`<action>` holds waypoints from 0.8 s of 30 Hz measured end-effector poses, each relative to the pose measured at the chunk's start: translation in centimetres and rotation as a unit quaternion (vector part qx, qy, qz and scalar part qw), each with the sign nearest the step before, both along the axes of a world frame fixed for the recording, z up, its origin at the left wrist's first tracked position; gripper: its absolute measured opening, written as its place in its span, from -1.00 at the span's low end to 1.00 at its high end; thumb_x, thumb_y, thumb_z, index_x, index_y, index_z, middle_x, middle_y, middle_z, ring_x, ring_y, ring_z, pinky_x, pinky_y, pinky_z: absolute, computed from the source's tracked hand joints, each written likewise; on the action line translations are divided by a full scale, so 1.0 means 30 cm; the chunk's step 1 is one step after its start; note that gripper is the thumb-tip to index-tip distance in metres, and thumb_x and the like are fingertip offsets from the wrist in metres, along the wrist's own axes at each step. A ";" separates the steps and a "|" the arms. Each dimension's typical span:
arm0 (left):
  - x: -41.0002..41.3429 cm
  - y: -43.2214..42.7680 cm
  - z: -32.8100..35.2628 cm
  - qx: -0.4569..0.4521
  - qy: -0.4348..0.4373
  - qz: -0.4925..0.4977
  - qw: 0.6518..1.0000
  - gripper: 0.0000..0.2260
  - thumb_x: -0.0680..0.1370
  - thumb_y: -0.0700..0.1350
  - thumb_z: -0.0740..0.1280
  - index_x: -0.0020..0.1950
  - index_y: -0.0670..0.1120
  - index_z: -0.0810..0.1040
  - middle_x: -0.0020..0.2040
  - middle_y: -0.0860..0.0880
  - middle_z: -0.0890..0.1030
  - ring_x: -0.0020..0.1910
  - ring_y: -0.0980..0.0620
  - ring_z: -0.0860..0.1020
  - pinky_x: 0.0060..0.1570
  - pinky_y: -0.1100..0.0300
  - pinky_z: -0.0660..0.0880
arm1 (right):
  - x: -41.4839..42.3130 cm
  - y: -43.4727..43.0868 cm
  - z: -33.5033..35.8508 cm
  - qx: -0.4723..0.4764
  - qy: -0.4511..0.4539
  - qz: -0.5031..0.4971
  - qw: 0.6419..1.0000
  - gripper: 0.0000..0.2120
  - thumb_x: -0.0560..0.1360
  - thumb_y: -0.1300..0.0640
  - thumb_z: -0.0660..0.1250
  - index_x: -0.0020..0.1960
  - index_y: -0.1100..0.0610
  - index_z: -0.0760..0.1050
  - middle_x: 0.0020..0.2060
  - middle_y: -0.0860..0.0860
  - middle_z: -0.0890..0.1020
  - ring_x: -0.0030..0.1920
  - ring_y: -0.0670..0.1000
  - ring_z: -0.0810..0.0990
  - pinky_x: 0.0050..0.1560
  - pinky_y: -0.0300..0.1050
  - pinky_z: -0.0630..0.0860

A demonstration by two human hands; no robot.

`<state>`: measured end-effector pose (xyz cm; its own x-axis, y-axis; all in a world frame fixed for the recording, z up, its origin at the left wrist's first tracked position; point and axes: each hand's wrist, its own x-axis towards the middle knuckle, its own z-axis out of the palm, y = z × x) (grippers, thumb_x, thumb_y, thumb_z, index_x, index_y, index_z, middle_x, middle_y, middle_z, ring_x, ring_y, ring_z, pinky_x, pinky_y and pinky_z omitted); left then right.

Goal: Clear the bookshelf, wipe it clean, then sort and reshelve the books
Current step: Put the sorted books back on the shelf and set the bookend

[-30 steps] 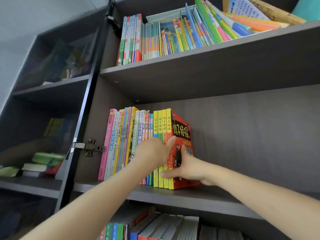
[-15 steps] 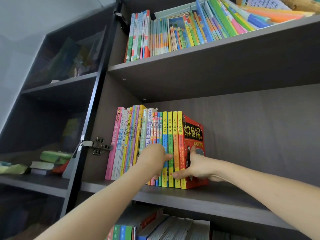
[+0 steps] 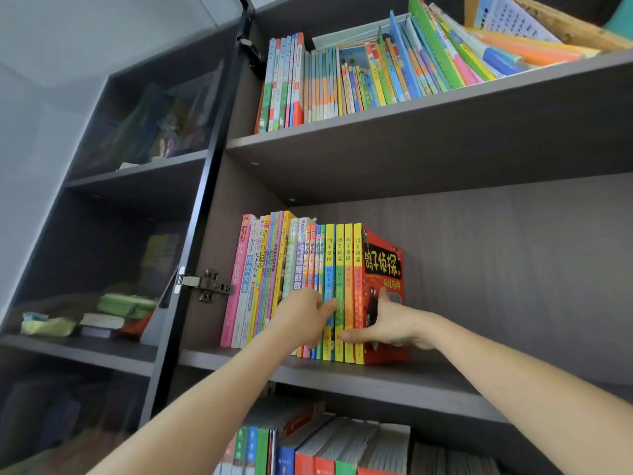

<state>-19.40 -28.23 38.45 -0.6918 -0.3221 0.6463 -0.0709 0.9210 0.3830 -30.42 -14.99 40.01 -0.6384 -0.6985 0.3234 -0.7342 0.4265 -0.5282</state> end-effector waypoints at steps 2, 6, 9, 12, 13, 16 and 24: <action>0.034 0.003 -0.011 0.029 0.046 -0.006 0.998 -0.65 0.65 0.06 0.13 -0.16 -0.16 0.48 -0.27 -0.16 0.65 -0.34 -0.02 0.65 -0.10 0.02 0.63 | 0.018 0.023 0.020 -0.039 0.037 -0.002 0.999 0.35 0.09 -0.43 0.48 0.56 0.00 -0.26 0.40 -0.01 0.41 0.33 0.02 0.44 0.21 -0.07 0.47; 0.117 -0.010 -0.013 0.060 0.082 -0.013 0.995 -0.61 0.65 0.05 0.13 -0.12 -0.24 0.52 -0.37 -0.09 0.61 -0.48 0.10 0.57 -0.16 0.11 0.62 | 0.079 0.059 0.025 -0.109 0.195 -0.108 0.969 -0.10 0.38 -0.44 0.24 0.51 0.07 0.12 0.29 -0.03 0.52 0.22 0.05 0.55 0.12 0.05 0.55; 0.177 0.010 -0.025 0.062 0.098 0.003 0.993 -0.60 0.64 0.04 0.15 -0.06 -0.29 0.55 -0.39 -0.05 0.60 -0.56 0.19 0.54 -0.33 0.25 0.55 | 0.139 0.090 0.003 -0.139 0.285 -0.159 0.935 -0.44 0.57 -0.23 0.16 0.42 0.08 0.24 0.14 0.00 0.59 0.08 0.07 0.60 -0.06 -0.07 0.52; 0.230 0.031 -0.045 0.066 0.109 0.019 0.992 -0.59 0.64 0.03 0.16 -0.07 -0.31 0.54 -0.38 -0.09 0.62 -0.53 0.12 0.56 -0.29 0.22 0.59 | 0.181 0.105 -0.013 -0.150 0.330 -0.182 0.914 -0.52 0.60 -0.17 0.13 0.42 0.07 0.25 0.00 -0.03 0.60 -0.07 0.02 0.60 -0.19 -0.14 0.45; 0.245 0.035 -0.053 0.067 0.109 0.025 0.991 -0.60 0.64 0.03 0.17 -0.08 -0.30 0.54 -0.38 -0.08 0.62 -0.50 0.10 0.58 -0.27 0.20 0.60 | 0.191 0.110 -0.018 -0.150 0.323 -0.182 0.917 -0.53 0.60 -0.16 0.13 0.41 0.07 0.26 -0.05 -0.05 0.58 -0.13 0.00 0.57 -0.23 -0.17 0.43; 0.296 0.061 -0.071 0.063 0.113 0.040 0.991 -0.63 0.63 0.03 0.19 -0.11 -0.25 0.55 -0.38 -0.10 0.64 -0.44 0.02 0.63 -0.22 0.17 0.60 | 0.220 0.129 -0.042 -0.165 0.306 -0.176 0.921 -0.56 0.61 -0.14 0.13 0.39 0.07 0.27 -0.07 -0.07 0.56 -0.16 -0.04 0.55 -0.29 -0.20 0.41; 0.471 0.104 -0.163 0.099 0.123 0.077 0.985 -0.66 0.60 0.04 0.24 -0.17 -0.22 0.55 -0.36 -0.11 0.64 -0.39 -0.02 0.64 -0.24 0.08 0.63 | 0.408 0.195 -0.156 -0.239 0.338 -0.058 0.908 -0.66 0.59 -0.10 0.20 0.32 -0.01 0.38 0.13 -0.15 0.59 0.00 -0.14 0.61 -0.18 -0.32 0.46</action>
<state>-5.27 -25.09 33.55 -0.4558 -0.5468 0.7023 -0.0866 0.8126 0.5764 -18.19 -9.15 35.33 -0.2404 -0.3167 0.9176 -0.9248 0.3620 -0.1173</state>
